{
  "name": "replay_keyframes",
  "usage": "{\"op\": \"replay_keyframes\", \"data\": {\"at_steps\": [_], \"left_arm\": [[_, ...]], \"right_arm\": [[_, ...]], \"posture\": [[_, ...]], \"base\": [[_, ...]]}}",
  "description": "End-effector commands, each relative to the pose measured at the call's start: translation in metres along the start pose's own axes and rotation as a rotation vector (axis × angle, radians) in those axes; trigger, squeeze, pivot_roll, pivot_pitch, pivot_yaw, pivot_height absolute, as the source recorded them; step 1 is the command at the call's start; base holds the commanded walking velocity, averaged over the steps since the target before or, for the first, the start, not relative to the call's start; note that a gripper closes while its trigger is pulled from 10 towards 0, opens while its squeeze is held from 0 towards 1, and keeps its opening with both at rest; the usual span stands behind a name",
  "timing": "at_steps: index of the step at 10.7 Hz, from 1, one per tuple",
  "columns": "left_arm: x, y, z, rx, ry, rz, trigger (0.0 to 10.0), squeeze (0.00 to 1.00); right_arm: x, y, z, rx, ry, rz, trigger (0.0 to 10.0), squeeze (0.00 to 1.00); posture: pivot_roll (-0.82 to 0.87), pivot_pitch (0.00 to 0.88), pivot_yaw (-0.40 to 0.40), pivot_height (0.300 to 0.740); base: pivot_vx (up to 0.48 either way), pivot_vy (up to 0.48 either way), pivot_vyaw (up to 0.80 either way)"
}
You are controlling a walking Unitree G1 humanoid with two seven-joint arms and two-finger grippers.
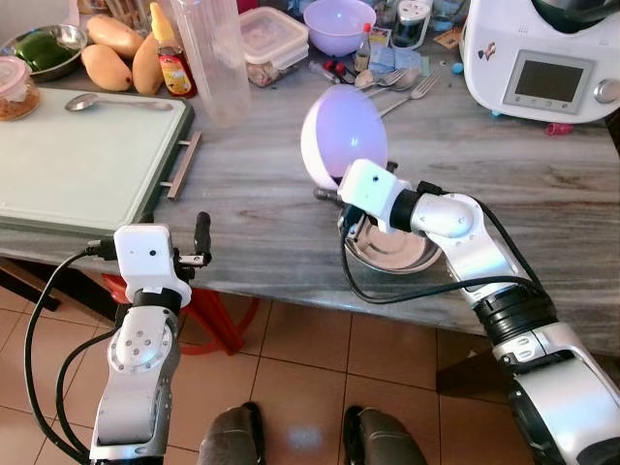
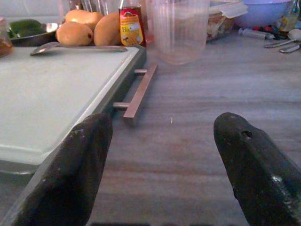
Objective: Setting the table
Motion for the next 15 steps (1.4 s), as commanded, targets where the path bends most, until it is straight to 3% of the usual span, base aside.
{"op": "replay_keyframes", "data": {"at_steps": [1, 9, 11, 12, 13, 14, 15], "left_arm": [[0.002, 0.003, -0.001, 0.002, 0.002, -0.001, 10.0, 0.00], [0.001, 0.000, 0.004, -0.014, -0.003, -0.017, 10.0, 0.00], [0.000, 0.000, 0.002, -0.009, -0.007, -0.019, 10.0, 0.00], [0.001, -0.001, 0.002, -0.008, -0.013, -0.015, 10.0, 0.00], [0.002, -0.002, 0.000, -0.004, -0.017, -0.005, 10.0, 0.00], [0.002, -0.002, 0.000, -0.002, -0.018, -0.003, 10.0, 0.00], [0.002, -0.003, 0.000, 0.002, -0.018, 0.001, 10.0, 0.00]], "right_arm": [[0.002, -0.001, 0.001, 0.015, 0.031, 0.005, 10.0, 0.94], [0.001, 0.003, 0.003, 0.020, 0.115, 0.009, 10.0, 0.89], [0.007, 0.009, 0.004, 0.080, 0.080, 0.019, 10.0, 0.86], [0.008, 0.012, 0.009, 0.052, 0.071, 0.021, 10.0, 0.84], [0.016, 0.018, 0.015, -0.022, 0.036, 0.058, 10.0, 0.72], [0.020, 0.021, 0.016, -0.049, 0.025, 0.077, 10.0, 0.25], [0.029, 0.028, 0.014, -0.185, -0.042, 0.118, 10.0, 0.00]], "posture": [[0.00, 0.212, 0.022, 0.740], [-0.01, 0.212, 0.027, 0.740], [-0.01, 0.206, 0.025, 0.740], [-0.01, 0.199, 0.022, 0.740], [-0.01, 0.192, 0.019, 0.740], [-0.01, 0.187, 0.016, 0.740], [-0.02, 0.185, 0.015, 0.740]], "base": [[0.000, 0.000, 0.00], [0.000, 0.000, 0.00], [0.000, 0.000, 0.00], [0.000, 0.000, 0.00], [0.000, 0.000, 0.00], [0.000, 0.000, 0.00], [0.000, 0.000, 0.00]]}}
Point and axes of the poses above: a point about 5 cm out from each wrist's last joint towards the gripper, its own y axis pointing back from the gripper into the wrist, its own x axis along the axis of the wrist's last joint, z = x × y, the point moved 2 cm from there along -y, pointing out of the wrist towards the gripper, and after that the axes turned 6 degrees about y, right-handed, at the moved point
